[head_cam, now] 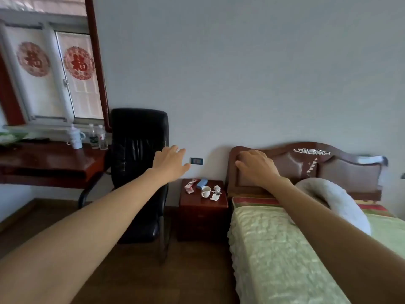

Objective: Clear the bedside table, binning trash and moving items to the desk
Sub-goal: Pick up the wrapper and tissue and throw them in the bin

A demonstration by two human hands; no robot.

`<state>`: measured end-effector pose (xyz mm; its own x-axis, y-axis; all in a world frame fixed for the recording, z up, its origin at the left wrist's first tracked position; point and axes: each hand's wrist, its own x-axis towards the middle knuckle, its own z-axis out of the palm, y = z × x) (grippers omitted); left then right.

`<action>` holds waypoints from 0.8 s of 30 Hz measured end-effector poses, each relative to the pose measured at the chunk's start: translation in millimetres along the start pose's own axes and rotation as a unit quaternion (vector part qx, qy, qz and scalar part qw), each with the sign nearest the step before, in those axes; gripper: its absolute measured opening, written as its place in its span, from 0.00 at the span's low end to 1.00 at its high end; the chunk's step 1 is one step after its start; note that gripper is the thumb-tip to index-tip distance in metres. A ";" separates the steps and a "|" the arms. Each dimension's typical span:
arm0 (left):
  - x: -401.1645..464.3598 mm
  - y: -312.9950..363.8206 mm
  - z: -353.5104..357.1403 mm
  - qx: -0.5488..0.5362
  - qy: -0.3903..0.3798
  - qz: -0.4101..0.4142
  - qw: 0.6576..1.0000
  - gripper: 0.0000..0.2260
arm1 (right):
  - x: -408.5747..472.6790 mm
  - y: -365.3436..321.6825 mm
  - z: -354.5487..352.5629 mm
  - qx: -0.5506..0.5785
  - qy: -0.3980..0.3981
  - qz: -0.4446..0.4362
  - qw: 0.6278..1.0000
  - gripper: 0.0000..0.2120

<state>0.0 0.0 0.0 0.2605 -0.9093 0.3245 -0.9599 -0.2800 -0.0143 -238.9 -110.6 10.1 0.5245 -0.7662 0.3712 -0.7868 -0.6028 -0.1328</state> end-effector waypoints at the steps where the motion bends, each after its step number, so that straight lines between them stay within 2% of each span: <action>1: 10.2 -3.2 7.2 0.004 -0.008 -0.005 1.000 0.25 | 11.8 1.8 10.5 0.001 -0.001 -0.001 1.000 0.17; 15: 186.9 -54.6 146.9 0.002 -0.056 0.018 0.998 0.25 | 178.3 48.0 158.0 0.024 -0.041 0.050 0.998 0.22; 24: 296.9 -47.9 256.6 -0.002 -0.108 0.005 0.994 0.26 | 276.8 103.4 256.1 0.023 -0.053 0.021 0.998 0.21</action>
<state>149.9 -335.5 -145.6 0.2672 -0.9568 0.1145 -0.9627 -0.2704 -0.0129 -91.7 -442.1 -136.2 0.5243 -0.8094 0.2645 -0.7950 -0.5766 -0.1885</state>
